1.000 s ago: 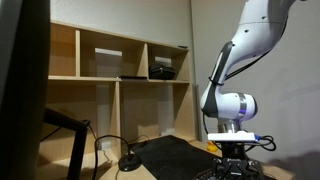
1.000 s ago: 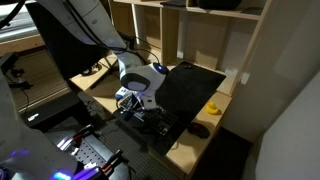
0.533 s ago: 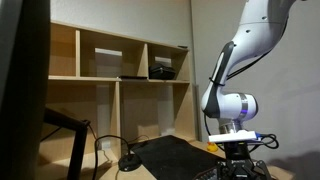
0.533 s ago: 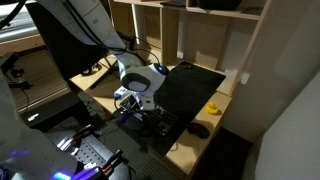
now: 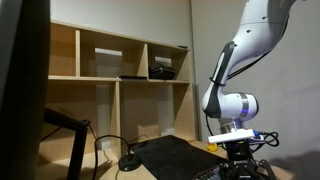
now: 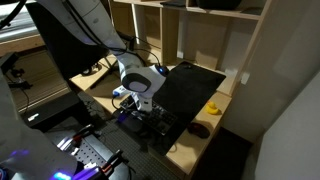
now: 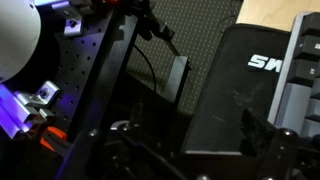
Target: Press two keys on the keyboard
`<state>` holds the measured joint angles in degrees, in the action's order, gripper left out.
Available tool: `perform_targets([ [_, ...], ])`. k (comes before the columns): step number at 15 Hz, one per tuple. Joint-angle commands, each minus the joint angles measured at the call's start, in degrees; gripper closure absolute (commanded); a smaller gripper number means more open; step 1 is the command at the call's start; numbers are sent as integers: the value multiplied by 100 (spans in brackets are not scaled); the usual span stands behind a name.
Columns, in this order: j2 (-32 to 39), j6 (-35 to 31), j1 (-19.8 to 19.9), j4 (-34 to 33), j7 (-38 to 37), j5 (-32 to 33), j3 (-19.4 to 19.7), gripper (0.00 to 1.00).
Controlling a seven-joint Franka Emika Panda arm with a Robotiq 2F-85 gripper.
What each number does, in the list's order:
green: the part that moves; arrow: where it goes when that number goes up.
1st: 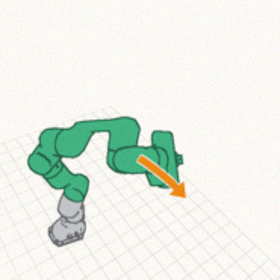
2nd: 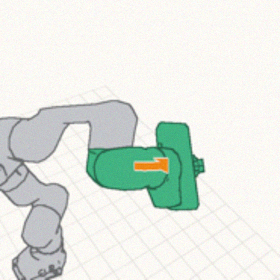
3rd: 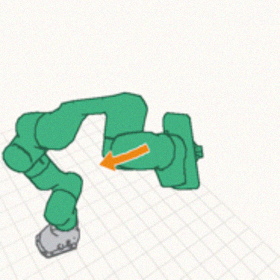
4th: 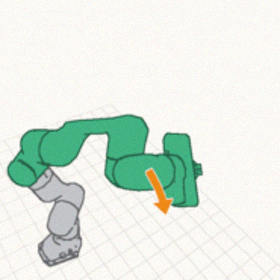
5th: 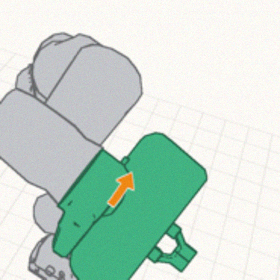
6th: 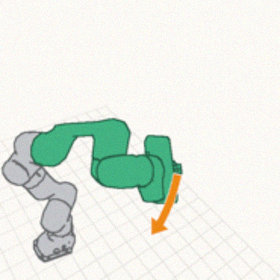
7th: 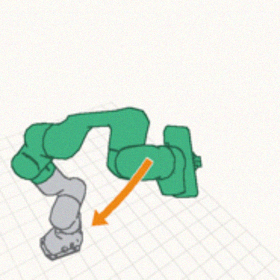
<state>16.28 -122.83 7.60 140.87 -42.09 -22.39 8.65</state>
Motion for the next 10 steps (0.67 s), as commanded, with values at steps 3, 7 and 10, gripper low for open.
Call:
perform_targets([
  [3,-48,-680,-4,64,252,-524,-28,0],
  [7,1,-472,-34,-11,108,-341,26,0],
  [10,1,-472,-34,-11,108,-341,26,0],
])
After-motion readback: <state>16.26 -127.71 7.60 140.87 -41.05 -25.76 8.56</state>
